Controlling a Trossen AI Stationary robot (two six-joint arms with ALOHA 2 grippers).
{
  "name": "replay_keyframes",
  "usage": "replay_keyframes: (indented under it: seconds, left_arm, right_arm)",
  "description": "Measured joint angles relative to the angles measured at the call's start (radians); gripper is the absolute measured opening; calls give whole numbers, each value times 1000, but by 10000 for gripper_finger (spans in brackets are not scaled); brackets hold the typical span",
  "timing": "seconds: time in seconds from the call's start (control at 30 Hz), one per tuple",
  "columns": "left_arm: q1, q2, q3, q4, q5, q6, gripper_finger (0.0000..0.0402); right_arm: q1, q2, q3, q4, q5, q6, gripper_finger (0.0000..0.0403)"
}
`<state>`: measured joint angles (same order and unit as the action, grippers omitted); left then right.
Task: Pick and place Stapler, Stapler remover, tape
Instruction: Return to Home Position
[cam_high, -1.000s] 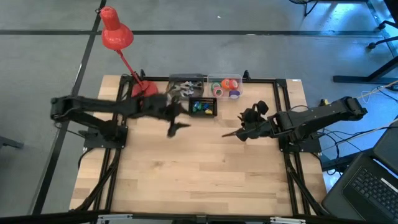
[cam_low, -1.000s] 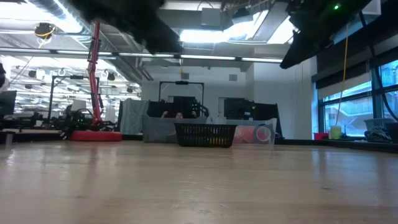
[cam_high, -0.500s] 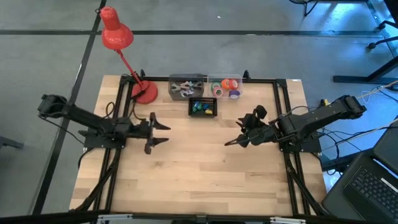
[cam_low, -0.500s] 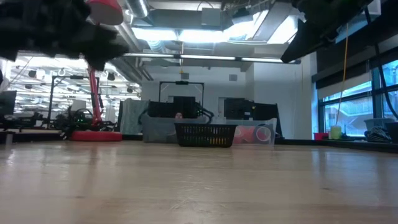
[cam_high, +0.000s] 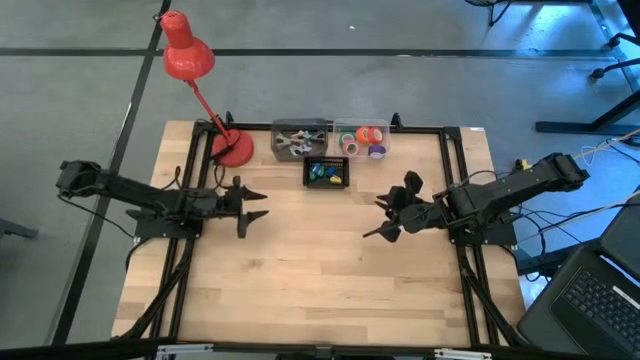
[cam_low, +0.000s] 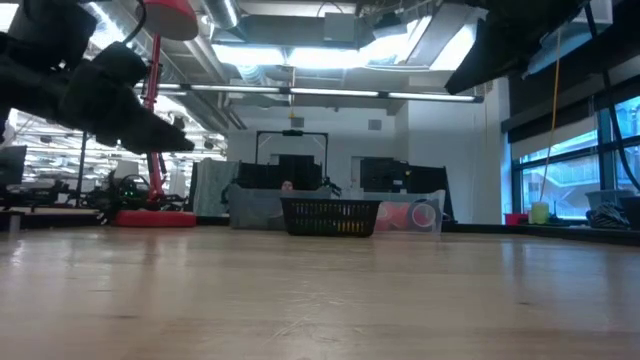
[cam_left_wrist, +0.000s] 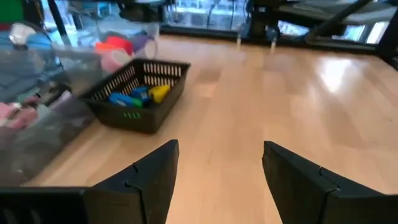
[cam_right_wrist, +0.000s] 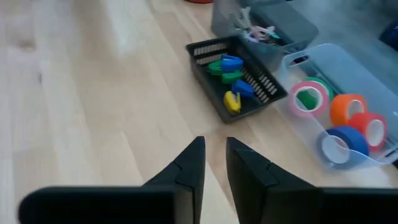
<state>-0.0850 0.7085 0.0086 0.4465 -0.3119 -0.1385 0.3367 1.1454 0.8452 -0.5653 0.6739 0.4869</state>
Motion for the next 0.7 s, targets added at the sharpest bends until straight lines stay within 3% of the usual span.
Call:
replay_keyframes:
  seconds: [0.2,0.47,0.7]
  left_arm:
    - [16,-97,0,-75,-9,39,214]
    - [13,-305,0,-279,-21,51,168]
    - [13,-462,0,-386,-22,95,134]
  right_arm:
    - [0,-1,-24,33,-12,-23,34]
    - [0,-8,-219,257,-20,-12,4]
    - [-1,-18,-314,511,-142,-167,5]
